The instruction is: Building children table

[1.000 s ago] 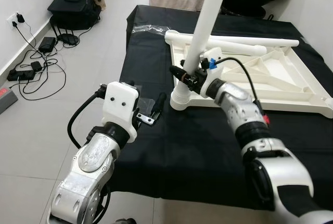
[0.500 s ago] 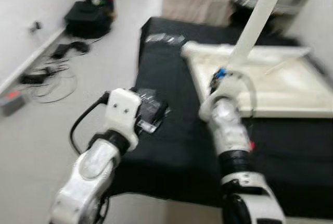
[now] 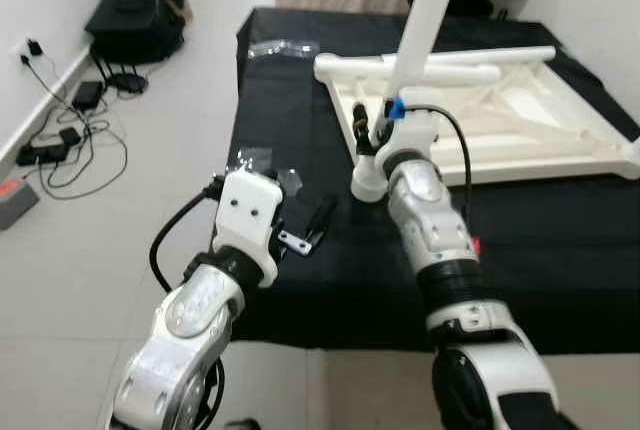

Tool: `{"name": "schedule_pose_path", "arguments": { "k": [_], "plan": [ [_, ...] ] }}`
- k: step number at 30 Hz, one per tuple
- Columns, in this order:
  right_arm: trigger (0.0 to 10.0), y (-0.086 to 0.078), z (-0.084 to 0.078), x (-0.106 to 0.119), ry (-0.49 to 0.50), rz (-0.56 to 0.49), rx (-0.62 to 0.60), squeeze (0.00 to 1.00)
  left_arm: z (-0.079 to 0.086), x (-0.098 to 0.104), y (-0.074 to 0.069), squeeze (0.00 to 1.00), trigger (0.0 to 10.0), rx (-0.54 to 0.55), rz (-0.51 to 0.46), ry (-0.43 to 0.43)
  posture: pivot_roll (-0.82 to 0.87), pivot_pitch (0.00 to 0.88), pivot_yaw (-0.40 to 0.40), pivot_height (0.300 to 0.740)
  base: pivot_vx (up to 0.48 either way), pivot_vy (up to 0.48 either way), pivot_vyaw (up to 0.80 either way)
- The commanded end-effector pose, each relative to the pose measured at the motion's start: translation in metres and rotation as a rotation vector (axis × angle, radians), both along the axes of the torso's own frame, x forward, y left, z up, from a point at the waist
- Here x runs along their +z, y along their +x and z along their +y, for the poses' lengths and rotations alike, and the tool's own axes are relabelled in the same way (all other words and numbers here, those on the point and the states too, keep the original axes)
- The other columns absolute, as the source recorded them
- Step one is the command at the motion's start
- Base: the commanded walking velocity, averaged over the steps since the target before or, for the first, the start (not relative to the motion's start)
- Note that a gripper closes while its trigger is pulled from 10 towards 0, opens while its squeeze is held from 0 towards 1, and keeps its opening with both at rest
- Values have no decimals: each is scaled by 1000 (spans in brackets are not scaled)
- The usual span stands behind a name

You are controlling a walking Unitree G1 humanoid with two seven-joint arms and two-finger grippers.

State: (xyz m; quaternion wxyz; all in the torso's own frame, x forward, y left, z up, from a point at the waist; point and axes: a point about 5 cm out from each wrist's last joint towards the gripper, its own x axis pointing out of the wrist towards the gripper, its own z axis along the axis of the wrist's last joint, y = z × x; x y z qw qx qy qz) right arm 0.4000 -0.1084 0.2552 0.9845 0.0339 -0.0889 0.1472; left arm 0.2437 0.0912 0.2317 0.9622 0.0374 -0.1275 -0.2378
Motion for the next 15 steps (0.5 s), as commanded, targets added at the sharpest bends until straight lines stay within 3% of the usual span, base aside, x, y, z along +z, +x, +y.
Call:
{"name": "schedule_pose_path", "arguments": {
  "k": [1, 3, 4, 5, 7, 9, 15],
  "plan": [
    [10000, 1, 0, -4, -48, 40, 226, 0, -2, 0, -2, 0, 10000, -21, 8, -3, 67, 196, -115, 740, 0, 0, 0],
    [10000, 1, 0, -4, -48, 40, 226, 0, -2, 0, -2, 0, 10000, -21, 8, -3, 67, 196, -115, 740, 0, 0, 0],
    [10000, 0, -3, 0, -129, 36, 390, 0, -3, -1, -2, 0, 10000, -26, 11, -4, 71, 196, -117, 740, 0, 0, 0],
    [10000, -1, -4, 6, -152, 12, 467, 0, -4, -1, -2, 0, 10000, -30, 13, -5, 70, 200, -115, 740, 0, 0, 0],
    [10000, -1, -4, 10, -165, -6, 512, 0, -4, -1, -2, 0, 10000, -33, 14, -4, 70, 200, -115, 740, 0, 0, 0],
    [10000, -5, -1, 15, -204, -28, 664, 0, -5, 0, -3, 0, 10000, -38, 13, -7, 70, 210, -114, 740, 0, 0, 0],
    [10000, -7, 4, 21, -178, -10, 808, 0, -6, 0, -5, 0, 10000, -44, 16, -9, 77, 220, -113, 740, 0, 0, 0]
  ]
}}
